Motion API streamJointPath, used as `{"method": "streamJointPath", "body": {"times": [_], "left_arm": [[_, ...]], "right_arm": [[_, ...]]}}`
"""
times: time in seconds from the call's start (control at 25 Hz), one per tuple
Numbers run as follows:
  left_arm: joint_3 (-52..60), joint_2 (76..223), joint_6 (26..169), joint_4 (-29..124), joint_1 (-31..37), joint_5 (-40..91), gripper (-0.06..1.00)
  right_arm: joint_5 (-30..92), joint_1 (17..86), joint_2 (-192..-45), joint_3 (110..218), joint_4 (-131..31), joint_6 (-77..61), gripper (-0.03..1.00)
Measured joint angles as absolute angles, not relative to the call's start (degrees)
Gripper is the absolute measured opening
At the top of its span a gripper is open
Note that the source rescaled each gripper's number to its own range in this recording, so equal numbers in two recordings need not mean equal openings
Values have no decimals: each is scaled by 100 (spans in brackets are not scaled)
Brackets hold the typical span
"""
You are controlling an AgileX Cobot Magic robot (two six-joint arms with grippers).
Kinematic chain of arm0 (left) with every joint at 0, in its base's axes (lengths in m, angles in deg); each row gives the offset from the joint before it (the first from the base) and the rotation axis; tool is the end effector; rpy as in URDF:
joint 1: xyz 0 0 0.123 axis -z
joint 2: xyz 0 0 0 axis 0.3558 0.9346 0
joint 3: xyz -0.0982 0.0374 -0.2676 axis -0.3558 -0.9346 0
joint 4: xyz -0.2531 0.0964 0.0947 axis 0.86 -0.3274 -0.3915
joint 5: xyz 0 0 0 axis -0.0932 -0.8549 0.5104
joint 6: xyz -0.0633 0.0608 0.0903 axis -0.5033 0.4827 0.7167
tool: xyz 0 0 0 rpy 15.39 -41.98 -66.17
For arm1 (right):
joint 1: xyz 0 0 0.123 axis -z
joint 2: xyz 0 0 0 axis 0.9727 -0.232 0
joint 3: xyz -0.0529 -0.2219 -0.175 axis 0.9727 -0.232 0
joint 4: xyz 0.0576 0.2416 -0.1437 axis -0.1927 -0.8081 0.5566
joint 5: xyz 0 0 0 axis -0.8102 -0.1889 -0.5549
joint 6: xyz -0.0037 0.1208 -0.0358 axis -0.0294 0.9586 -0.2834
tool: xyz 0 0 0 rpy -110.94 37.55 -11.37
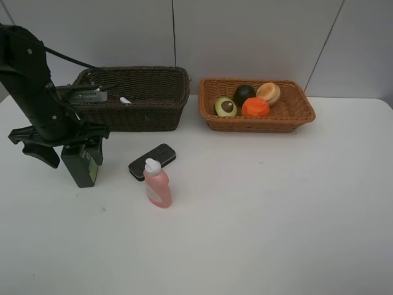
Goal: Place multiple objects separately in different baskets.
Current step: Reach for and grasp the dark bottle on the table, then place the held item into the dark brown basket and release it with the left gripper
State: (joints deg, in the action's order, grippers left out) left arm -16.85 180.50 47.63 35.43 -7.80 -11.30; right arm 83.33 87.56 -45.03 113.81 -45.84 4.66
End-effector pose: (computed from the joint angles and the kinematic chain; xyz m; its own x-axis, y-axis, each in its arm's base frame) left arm 0.3474 -0.0830 0.0941 -0.9870 -0.0743 -0.1427 -0.0656 0.9957 -0.0646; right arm 0.0522 -0.0023 0.2845 -0.4497 -0.0654 -0.8908 0.0704 0.9916 -0.1084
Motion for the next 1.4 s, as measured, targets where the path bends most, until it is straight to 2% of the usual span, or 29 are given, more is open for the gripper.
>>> {"method": "streamJointPath", "body": {"times": [0.04, 0.12, 0.16, 0.24, 0.36, 0.92, 1.2, 1.4], "left_arm": [[-1685, 18050, 4763, 3543, -780, -1130, 97], [-1685, 18050, 4763, 3535, -780, -1115, 80], [-1681, 18050, 4763, 3535, -780, -1094, 59], [-1663, 18057, 4764, 3603, -780, -1062, 9], [-1663, 18057, 4764, 3598, -770, -1074, 12], [-1663, 18027, 4764, 3599, -770, -1129, 12], [-1522, 17581, 4764, 3611, -770, -1892, 12], [-1018, 16883, 4764, 3620, -770, -2490, 12]], "right_arm": [[8333, 8756, -4503, 11381, -4584, 466, 99], [8333, 8756, -4503, 11381, -4584, 466, 99], [8333, 8756, -4503, 11381, -4584, 466, 99], [8333, 8756, -4503, 11381, -4584, 466, 99], [8333, 8756, -4503, 11381, -4584, 466, 99], [8333, 8756, -4503, 11381, -4584, 466, 99], [8333, 8756, -4503, 11381, -4584, 466, 99], [8333, 8756, -4503, 11381, -4584, 466, 99]]}}
